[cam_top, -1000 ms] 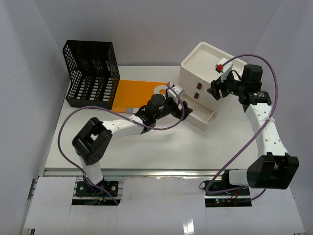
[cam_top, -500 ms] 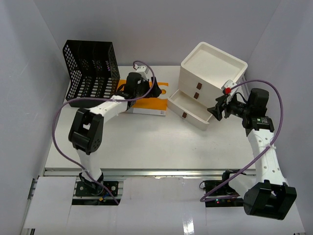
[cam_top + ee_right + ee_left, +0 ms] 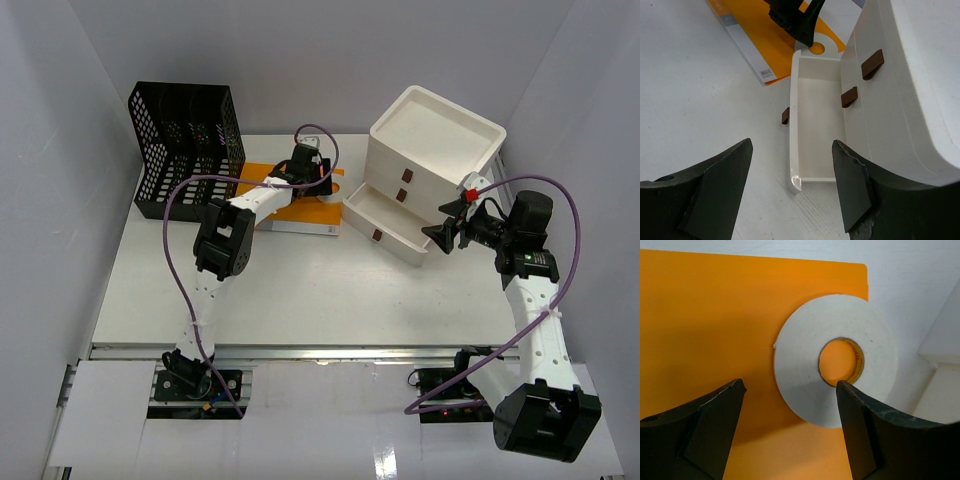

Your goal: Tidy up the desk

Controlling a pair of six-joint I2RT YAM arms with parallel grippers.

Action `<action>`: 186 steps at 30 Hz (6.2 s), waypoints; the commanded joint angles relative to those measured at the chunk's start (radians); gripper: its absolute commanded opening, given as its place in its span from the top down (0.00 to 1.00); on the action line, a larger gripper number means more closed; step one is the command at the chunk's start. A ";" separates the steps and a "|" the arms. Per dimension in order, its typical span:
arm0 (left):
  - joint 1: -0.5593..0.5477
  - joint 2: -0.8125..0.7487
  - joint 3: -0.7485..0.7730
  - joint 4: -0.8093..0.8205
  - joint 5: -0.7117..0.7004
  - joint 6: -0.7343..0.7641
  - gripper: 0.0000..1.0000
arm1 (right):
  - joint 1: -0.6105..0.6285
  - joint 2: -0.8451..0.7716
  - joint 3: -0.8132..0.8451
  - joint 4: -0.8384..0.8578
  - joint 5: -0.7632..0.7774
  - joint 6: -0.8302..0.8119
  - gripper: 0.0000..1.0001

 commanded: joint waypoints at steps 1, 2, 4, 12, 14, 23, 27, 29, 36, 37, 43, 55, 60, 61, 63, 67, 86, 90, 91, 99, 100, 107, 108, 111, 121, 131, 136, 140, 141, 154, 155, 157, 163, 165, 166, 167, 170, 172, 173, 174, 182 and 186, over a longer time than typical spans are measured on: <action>-0.031 0.023 0.104 -0.034 -0.084 0.070 0.16 | -0.003 -0.026 -0.001 0.045 -0.038 0.018 0.29; -0.038 0.039 0.127 -0.043 -0.100 0.084 0.17 | -0.003 -0.027 -0.002 0.046 -0.039 0.019 0.29; -0.050 0.061 0.155 -0.053 -0.135 0.100 0.18 | -0.003 -0.026 -0.002 0.046 -0.039 0.020 0.29; -0.074 0.093 0.174 -0.076 -0.250 0.179 0.24 | -0.003 -0.023 -0.007 0.049 -0.037 0.020 0.29; -0.077 0.091 0.159 -0.078 -0.259 0.198 0.26 | -0.003 -0.023 -0.007 0.049 -0.036 0.021 0.29; -0.083 0.053 0.089 -0.069 -0.287 0.220 0.58 | -0.006 -0.018 -0.012 0.051 -0.029 0.017 0.29; -0.082 0.018 0.078 -0.062 -0.294 0.217 0.66 | -0.010 -0.016 -0.014 0.052 -0.028 0.013 0.29; -0.081 -0.015 0.063 -0.056 -0.298 0.217 0.68 | -0.012 -0.015 -0.018 0.054 -0.028 0.009 0.29; -0.050 -0.175 -0.016 -0.012 -0.275 0.210 0.75 | -0.014 -0.009 -0.025 0.059 -0.036 0.009 0.29; -0.046 -0.201 -0.032 -0.006 -0.268 0.211 0.75 | -0.015 -0.009 -0.027 0.060 -0.037 0.009 0.29; -0.043 -0.344 -0.160 0.056 -0.226 0.236 0.78 | -0.018 -0.006 -0.034 0.069 -0.035 0.011 0.29; -0.153 -0.439 -0.237 0.063 0.028 0.304 0.83 | -0.026 -0.005 -0.043 0.079 -0.026 0.008 0.29; -0.233 -0.375 -0.162 0.006 0.027 0.339 0.83 | -0.032 -0.003 -0.044 0.079 -0.026 0.008 0.29; -0.246 -0.358 -0.145 -0.005 0.022 0.345 0.83 | -0.034 -0.005 -0.044 0.079 -0.027 0.008 0.29; -0.260 -0.338 -0.118 -0.023 0.010 0.376 0.83 | -0.034 -0.006 -0.044 0.079 -0.026 0.007 0.29; -0.294 -0.286 -0.066 -0.063 -0.007 0.431 0.82 | -0.036 -0.009 -0.045 0.079 -0.028 0.006 0.29; -0.322 -0.102 0.158 -0.124 -0.036 0.490 0.45 | -0.040 -0.011 -0.045 0.079 -0.031 0.005 0.29; -0.326 -0.107 0.166 -0.124 -0.042 0.480 0.33 | -0.041 -0.011 -0.045 0.079 -0.032 0.005 0.29; -0.327 -0.112 0.167 -0.124 -0.041 0.479 0.32 | -0.041 -0.012 -0.045 0.079 -0.032 0.005 0.29; -0.332 -0.163 0.163 -0.123 -0.046 0.461 0.29 | -0.042 -0.010 -0.052 0.076 -0.051 -0.009 0.28; -0.332 -0.176 0.160 -0.122 -0.051 0.457 0.29 | -0.041 -0.010 -0.054 0.073 -0.060 -0.015 0.29; -0.329 -0.470 -0.058 -0.074 -0.144 0.413 0.24 | -0.024 0.001 -0.066 -0.101 -0.230 -0.271 0.31; -0.328 -0.542 -0.134 -0.051 -0.153 0.404 0.21 | -0.008 0.006 -0.066 -0.134 -0.245 -0.315 0.32; -0.318 -0.804 -0.438 0.062 -0.161 0.382 0.11 | 0.095 0.037 -0.040 -0.208 -0.175 -0.413 0.45; -0.283 -1.487 -1.223 0.207 -0.281 0.403 0.04 | 0.418 0.328 0.237 -0.092 0.354 -0.180 0.83; -0.283 -1.612 -1.269 0.177 -0.322 0.423 0.02 | 0.480 0.569 0.351 -0.050 0.561 -0.090 0.82; -0.283 -1.624 -1.267 0.171 -0.328 0.425 0.02 | 0.485 0.638 0.368 -0.062 0.573 -0.068 0.81; -0.282 -1.634 -1.271 0.169 -0.336 0.428 0.02 | 0.485 0.675 0.375 -0.053 0.609 -0.051 0.81; -0.283 -1.634 -1.273 0.169 -0.336 0.429 0.02 | 0.485 0.687 0.381 -0.051 0.614 -0.047 0.81; -0.283 -1.620 -1.275 0.169 -0.347 0.436 0.02 | 0.485 0.806 0.463 -0.052 0.695 -0.003 0.81; -0.283 -1.618 -1.274 0.169 -0.347 0.436 0.02 | 0.485 0.810 0.464 -0.054 0.697 -0.003 0.81; -0.283 -1.616 -1.275 0.169 -0.348 0.436 0.02 | 0.485 0.810 0.464 -0.052 0.698 -0.002 0.81; -0.281 -1.614 -1.274 0.170 -0.349 0.437 0.02 | 0.489 0.698 0.455 -0.068 0.609 -0.026 0.80; -0.283 -1.614 -1.274 0.169 -0.346 0.437 0.02 | 0.491 0.654 0.450 -0.092 0.537 -0.043 0.79; -0.283 -1.613 -1.274 0.168 -0.344 0.439 0.02 | 0.494 0.632 0.450 -0.120 0.480 -0.067 0.79; -0.283 -1.614 -1.274 0.168 -0.343 0.438 0.02 | 0.496 0.624 0.453 -0.156 0.432 -0.104 0.79; -0.282 -1.614 -1.274 0.165 -0.344 0.438 0.02 | 0.534 0.636 0.446 -0.285 0.333 -0.171 0.79; -0.283 -1.614 -1.275 0.165 -0.344 0.438 0.02 | 0.569 0.640 0.400 -0.321 0.357 -0.214 0.79; -0.283 -1.611 -1.275 0.165 -0.344 0.439 0.02 | 0.598 0.640 0.381 -0.313 0.379 -0.223 0.79; -0.283 -1.610 -1.277 0.165 -0.345 0.441 0.02 | 0.611 0.640 0.364 -0.306 0.397 -0.227 0.79; -0.283 -1.605 -1.279 0.163 -0.356 0.448 0.02 | 0.694 0.726 0.308 -0.166 0.777 -0.189 0.78; -0.281 -1.601 -1.280 0.166 -0.359 0.450 0.02 | 0.692 0.776 0.321 -0.076 0.978 -0.164 0.77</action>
